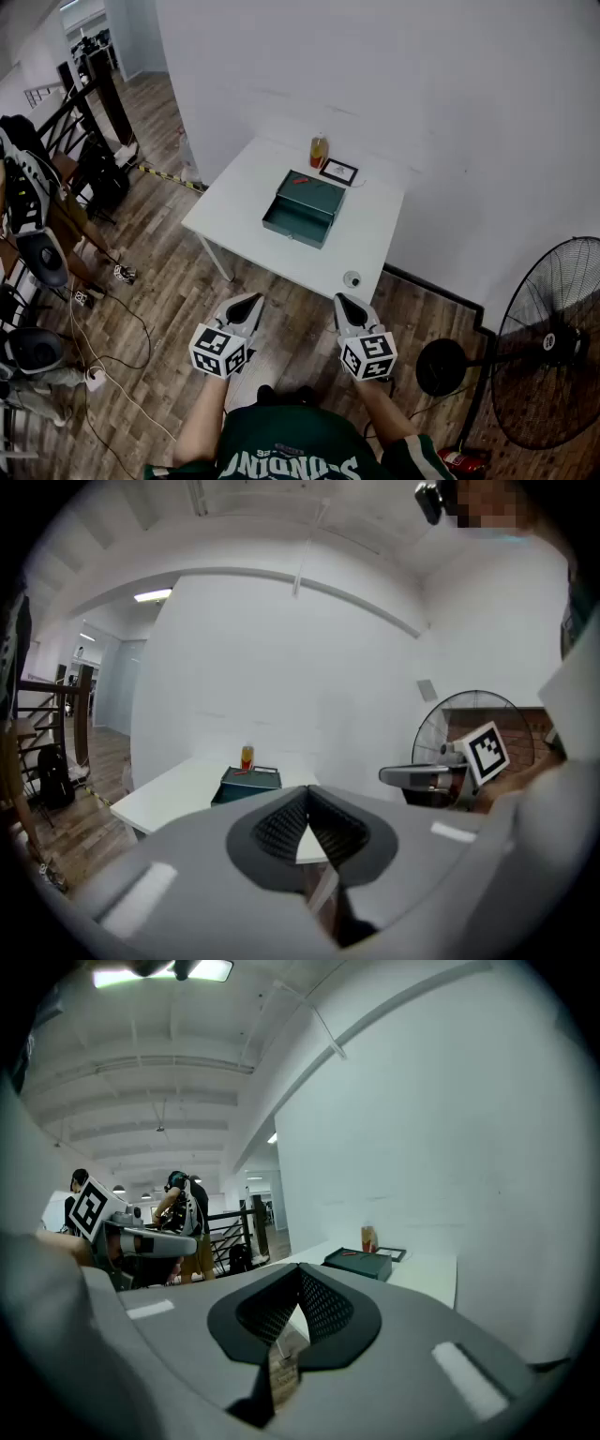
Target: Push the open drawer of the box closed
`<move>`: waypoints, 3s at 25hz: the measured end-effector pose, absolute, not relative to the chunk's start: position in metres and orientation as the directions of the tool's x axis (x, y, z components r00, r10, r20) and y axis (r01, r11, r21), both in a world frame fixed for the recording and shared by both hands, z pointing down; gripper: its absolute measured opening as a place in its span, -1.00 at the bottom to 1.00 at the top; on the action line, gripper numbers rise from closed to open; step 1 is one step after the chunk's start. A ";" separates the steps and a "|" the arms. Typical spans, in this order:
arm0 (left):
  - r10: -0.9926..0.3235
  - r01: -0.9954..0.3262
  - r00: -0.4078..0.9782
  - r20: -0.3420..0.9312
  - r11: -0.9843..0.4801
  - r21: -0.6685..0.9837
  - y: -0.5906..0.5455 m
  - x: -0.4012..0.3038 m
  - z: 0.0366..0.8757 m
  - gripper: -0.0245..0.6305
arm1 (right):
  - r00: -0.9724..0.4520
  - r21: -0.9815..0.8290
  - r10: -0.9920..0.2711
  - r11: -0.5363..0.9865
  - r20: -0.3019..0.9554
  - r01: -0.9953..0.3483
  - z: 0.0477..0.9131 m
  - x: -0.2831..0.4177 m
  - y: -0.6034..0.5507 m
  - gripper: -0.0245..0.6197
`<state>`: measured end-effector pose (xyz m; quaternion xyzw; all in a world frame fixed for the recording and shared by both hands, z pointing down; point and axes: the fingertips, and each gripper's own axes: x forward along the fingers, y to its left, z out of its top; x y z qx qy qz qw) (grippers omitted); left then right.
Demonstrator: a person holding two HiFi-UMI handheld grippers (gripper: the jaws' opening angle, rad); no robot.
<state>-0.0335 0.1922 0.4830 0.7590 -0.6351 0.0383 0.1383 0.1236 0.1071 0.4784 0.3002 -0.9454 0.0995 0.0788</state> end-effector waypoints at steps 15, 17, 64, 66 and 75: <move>-0.955 -0.976 0.169 0.245 -0.127 0.178 0.168 -0.028 0.494 -0.76 | -0.817 -0.111 -0.553 0.813 0.163 -0.572 0.479 0.129 0.080 -0.92; -0.954 -0.975 0.172 0.246 -0.129 0.181 0.159 -0.034 0.496 -0.76 | -0.823 -0.117 -0.548 0.816 0.152 -0.566 0.479 0.122 0.072 -0.92; -0.619 -0.775 0.632 0.466 -0.503 0.382 -0.087 -0.127 0.644 -0.76 | -0.553 -0.145 -0.773 0.537 0.311 -0.831 0.542 -0.009 -0.150 -0.92; -0.593 -0.767 0.641 0.488 -0.504 0.397 -0.084 -0.121 0.659 -0.76 | -0.557 -0.149 -0.765 0.540 0.323 -0.829 0.548 -0.010 -0.150 -0.92; -0.504 -0.807 0.590 0.631 -0.361 0.466 -0.075 -0.117 0.728 -0.53 | -0.538 -0.155 -0.766 0.519 0.353 -0.841 0.561 0.003 -0.155 -0.92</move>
